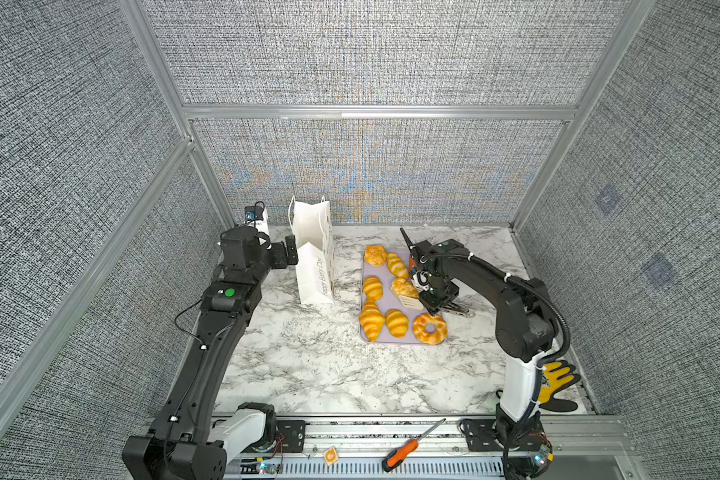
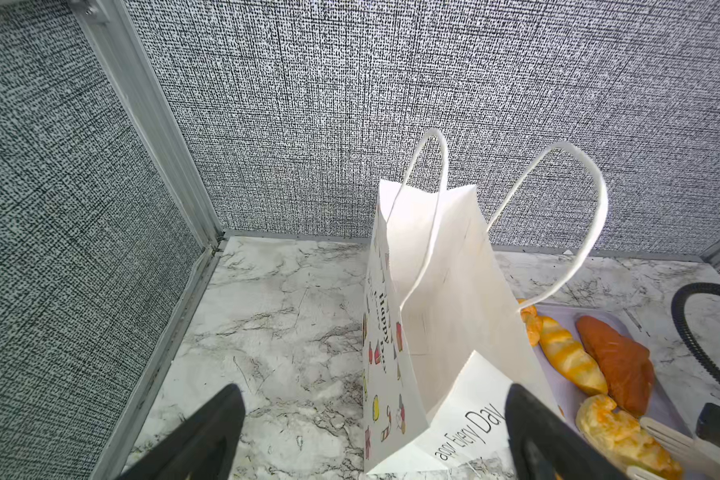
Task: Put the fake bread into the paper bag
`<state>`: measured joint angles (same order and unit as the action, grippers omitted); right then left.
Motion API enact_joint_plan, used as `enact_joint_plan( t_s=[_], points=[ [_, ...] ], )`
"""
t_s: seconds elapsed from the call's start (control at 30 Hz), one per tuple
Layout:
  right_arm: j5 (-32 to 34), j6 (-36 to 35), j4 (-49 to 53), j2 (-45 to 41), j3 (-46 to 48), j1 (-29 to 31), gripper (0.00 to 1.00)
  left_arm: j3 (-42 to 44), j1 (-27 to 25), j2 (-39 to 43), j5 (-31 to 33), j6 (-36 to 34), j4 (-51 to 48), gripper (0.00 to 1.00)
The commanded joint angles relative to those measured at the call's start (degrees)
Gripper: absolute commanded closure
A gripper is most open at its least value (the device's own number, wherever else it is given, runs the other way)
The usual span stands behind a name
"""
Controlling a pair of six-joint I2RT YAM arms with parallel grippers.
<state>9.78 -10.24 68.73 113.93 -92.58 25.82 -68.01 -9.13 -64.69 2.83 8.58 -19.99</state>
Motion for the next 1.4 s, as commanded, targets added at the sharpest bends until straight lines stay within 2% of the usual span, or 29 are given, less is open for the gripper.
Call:
enact_joint_plan(
  t_s=[0.0,0.1,0.2,0.37,0.6,0.97,1.23,1.37],
  points=[
    [-0.5,-0.2,1.7,0.4,-0.7,0.0,0.45,0.0,0.1,-0.2,-0.5,-0.4,-0.1,0.01],
    [-0.5,-0.3,1.9,0.5,-0.8,0.0,0.48,-0.3,0.1,-0.5,-0.4,-0.3,-0.4,0.01],
    [-0.2,-0.5,2.1,0.5,-0.7,0.0,0.58,-1.0,0.1,-1.1,-0.6,0.0,-0.7,0.01],
    [-0.1,-0.8,2.1,-0.2,-0.7,-0.1,0.62,-3.0,0.1,-3.4,-2.9,0.1,-1.3,0.02],
    [-5.7,-1.4,-0.4,-3.6,0.0,-1.3,0.72,-4.2,0.1,-5.6,-5.4,0.8,-1.5,0.03],
    [-10.9,-2.1,-2.8,-8.0,2.3,-3.2,0.73,-3.4,0.1,-4.9,-5.5,2.5,-0.7,0.03],
    [-19.1,-1.3,-5.9,-12.6,2.9,-3.4,0.73,-4.2,0.2,-5.8,-5.6,3.0,-1.5,0.03],
    [-22.1,-0.9,-6.5,-14.3,2.4,-3.3,0.73,-5.3,0.2,-7.3,-6.6,3.2,-2.0,0.07]
  ],
)
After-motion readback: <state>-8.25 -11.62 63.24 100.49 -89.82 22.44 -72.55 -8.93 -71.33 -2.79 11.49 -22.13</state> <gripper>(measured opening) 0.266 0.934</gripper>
